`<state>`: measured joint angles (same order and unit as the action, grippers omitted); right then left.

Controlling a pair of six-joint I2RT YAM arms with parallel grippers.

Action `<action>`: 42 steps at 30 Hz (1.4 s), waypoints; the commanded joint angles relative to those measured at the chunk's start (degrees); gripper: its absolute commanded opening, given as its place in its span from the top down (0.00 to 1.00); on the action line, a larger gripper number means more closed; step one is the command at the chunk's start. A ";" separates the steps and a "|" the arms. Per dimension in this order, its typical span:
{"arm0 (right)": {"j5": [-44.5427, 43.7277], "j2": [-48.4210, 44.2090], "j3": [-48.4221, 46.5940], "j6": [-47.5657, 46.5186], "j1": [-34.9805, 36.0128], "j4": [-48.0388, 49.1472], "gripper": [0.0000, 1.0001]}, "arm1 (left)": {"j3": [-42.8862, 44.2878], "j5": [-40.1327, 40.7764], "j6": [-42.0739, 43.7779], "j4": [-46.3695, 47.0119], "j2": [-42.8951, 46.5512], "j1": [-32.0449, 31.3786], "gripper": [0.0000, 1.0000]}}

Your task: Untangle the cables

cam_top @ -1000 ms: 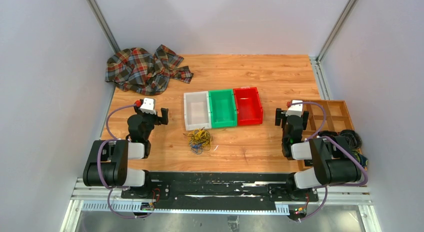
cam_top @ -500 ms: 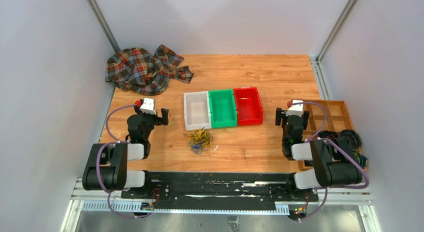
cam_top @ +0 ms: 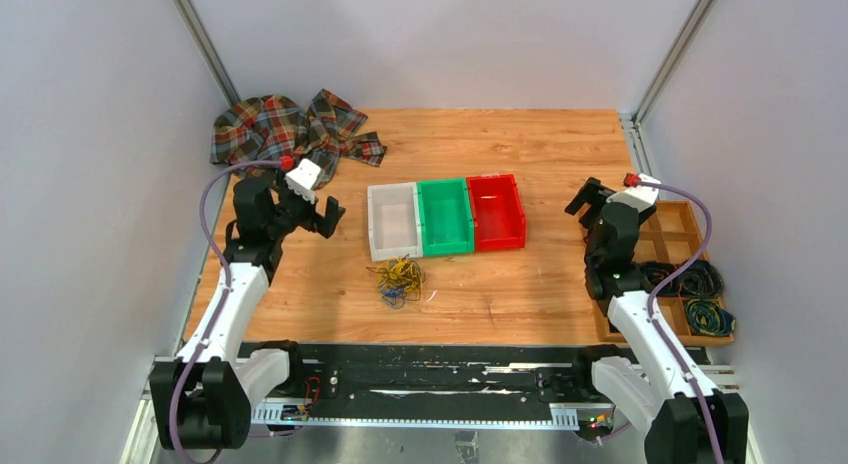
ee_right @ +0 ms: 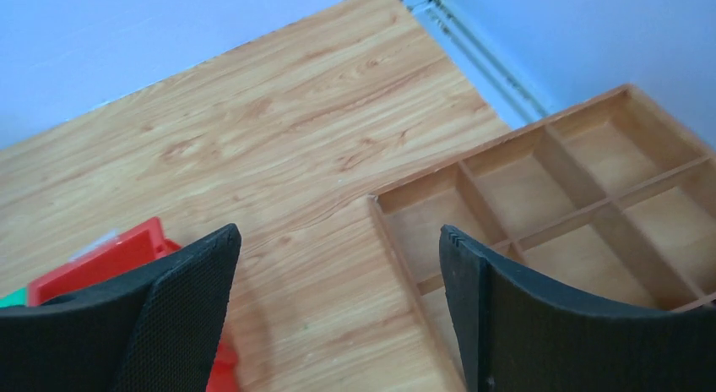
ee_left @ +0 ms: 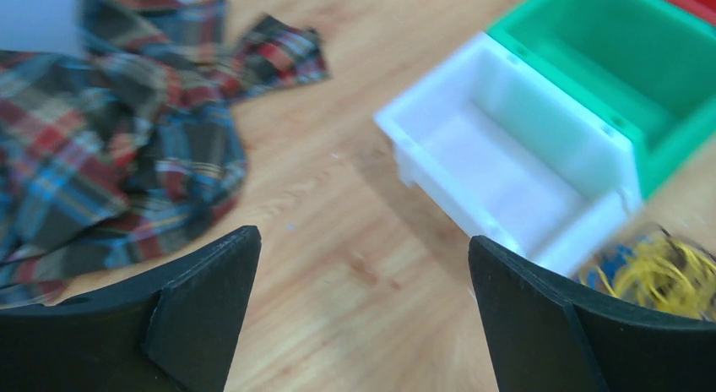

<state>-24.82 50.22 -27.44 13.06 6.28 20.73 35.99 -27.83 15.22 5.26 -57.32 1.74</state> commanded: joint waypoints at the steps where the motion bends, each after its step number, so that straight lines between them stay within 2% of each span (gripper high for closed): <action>1: 5.14 -0.10 -5.00 14.16 -1.18 -15.45 0.13 | 5.97 -14.57 12.43 -27.35 -3.82 -0.70 0.02; 4: 19.13 1.87 -6.91 12.35 -0.83 -15.47 0.13 | 7.76 -14.57 16.93 -32.77 -7.01 -3.16 0.02; 6: 23.06 4.51 -8.33 9.99 2.85 -16.03 0.13 | 8.26 -14.11 17.64 -33.62 -9.06 -5.45 0.02; 10: 21.42 7.07 -11.71 5.41 12.61 -21.69 0.14 | 8.97 -14.28 17.91 -34.05 -12.85 -9.78 0.02; 15: 23.21 6.94 -11.86 4.13 22.58 -23.49 0.27 | 10.14 -14.67 23.59 -36.81 -15.53 -12.19 0.01; 22: 19.83 6.60 -13.42 3.24 35.04 -27.34 0.35 | 10.77 -14.09 29.91 -38.20 -19.90 -13.78 0.04; 27: 19.78 5.88 -13.96 3.87 38.89 -28.31 0.39 | 10.89 -11.87 34.62 -38.08 -21.34 -14.31 0.07; 38: 21.79 8.48 -14.40 4.84 43.63 -28.21 0.49 | 10.63 -10.84 33.24 -31.70 -22.64 -14.47 0.11; 42: 21.88 9.89 -15.04 5.00 44.44 -27.91 0.53 | 9.11 -11.41 31.58 -27.76 -22.46 -14.60 0.21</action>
<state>-3.81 59.11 -39.97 17.37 49.39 -6.90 45.93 -38.52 47.77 -27.77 -79.72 -12.25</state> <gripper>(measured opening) 0.483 0.839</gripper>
